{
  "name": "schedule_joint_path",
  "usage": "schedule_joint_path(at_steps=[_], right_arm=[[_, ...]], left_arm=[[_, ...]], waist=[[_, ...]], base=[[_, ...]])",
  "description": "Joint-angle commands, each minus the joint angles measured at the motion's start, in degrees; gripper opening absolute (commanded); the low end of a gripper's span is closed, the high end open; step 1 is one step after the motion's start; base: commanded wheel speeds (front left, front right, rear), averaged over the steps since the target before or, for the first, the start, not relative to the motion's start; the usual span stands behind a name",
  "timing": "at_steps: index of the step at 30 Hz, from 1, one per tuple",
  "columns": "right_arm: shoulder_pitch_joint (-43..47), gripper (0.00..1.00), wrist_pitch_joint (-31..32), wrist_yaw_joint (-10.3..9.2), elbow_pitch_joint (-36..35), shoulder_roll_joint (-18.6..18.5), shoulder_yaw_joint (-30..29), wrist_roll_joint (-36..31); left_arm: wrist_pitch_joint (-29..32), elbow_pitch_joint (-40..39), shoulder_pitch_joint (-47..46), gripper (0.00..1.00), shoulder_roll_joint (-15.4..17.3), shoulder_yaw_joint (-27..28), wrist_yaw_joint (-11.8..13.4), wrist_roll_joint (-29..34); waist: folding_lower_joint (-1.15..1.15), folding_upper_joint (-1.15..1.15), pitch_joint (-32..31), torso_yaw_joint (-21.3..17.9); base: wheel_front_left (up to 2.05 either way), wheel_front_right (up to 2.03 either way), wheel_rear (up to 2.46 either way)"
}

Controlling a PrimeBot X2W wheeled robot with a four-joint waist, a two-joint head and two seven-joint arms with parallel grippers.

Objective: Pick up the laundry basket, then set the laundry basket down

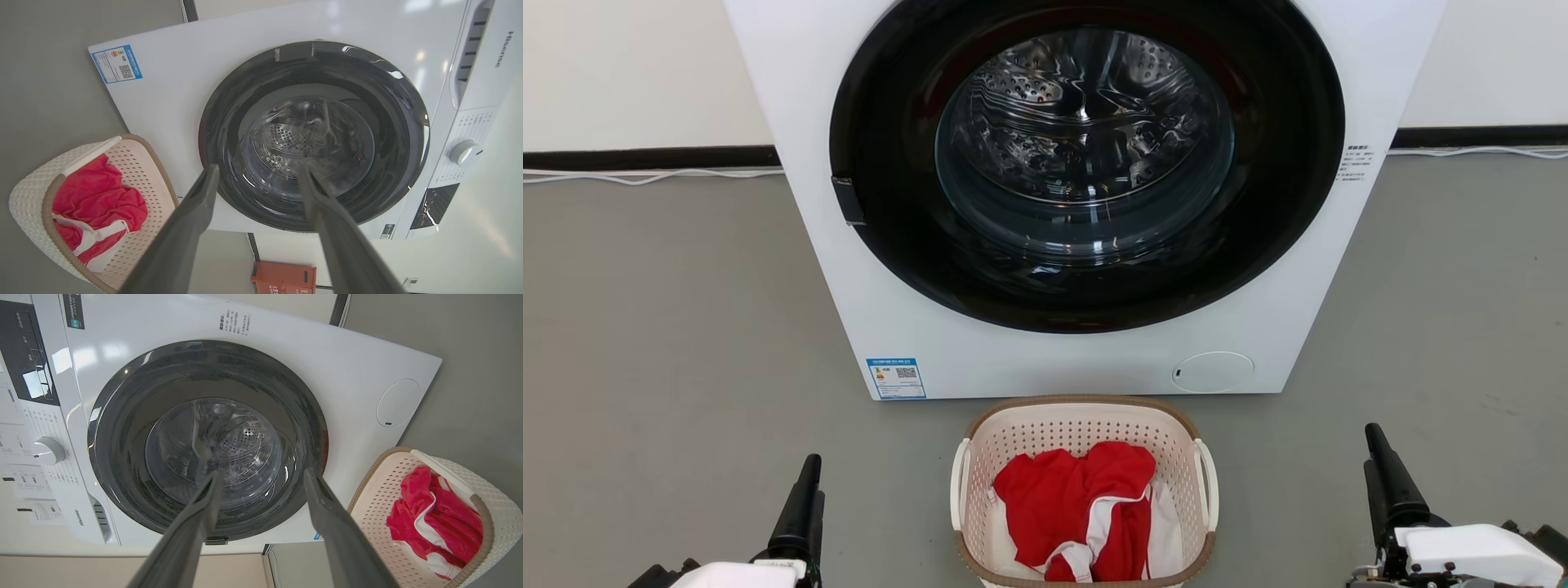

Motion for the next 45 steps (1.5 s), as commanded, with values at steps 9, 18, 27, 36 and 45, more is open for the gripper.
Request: schedule_joint_path(at_steps=[9,18,27,36,45], right_arm=[[-0.3,1.00,-2.0,0.17,-2.7,-0.5,0.8,-9.8],[0.0,1.00,-3.5,0.20,-3.5,-0.5,1.4,-19.0],[0.2,1.00,-5.1,0.24,-3.9,-0.5,2.0,-28.1],[-0.1,1.00,-6.6,0.27,-3.2,-1.1,3.2,-35.8],[-0.6,1.00,-8.1,0.30,-2.2,-1.7,3.7,-43.1]], left_arm=[[-1.8,-1.2,-1.4,1.00,0.4,-0.5,0.7,6.1],[-3.3,-1.4,-1.0,1.00,0.5,-1.0,1.0,12.5],[-4.8,-1.3,-0.6,1.00,0.6,-1.3,1.3,19.6],[-6.3,-1.3,-0.2,1.00,0.6,-1.1,1.3,27.0],[-7.8,-0.8,0.1,1.00,0.7,-1.1,1.2,34.0]], waist=[[-0.01,0.00,-0.4,0.2],[-0.01,0.00,-0.6,0.3],[-0.01,0.00,-0.8,0.2],[-0.01,0.00,-0.9,0.2],[-0.01,0.00,-1.0,0.4]], base=[[0.00,0.00,0.00],[0.00,0.00,0.00],[0.00,0.00,0.00],[0.00,0.00,0.00],[0.00,0.00,0.00]])
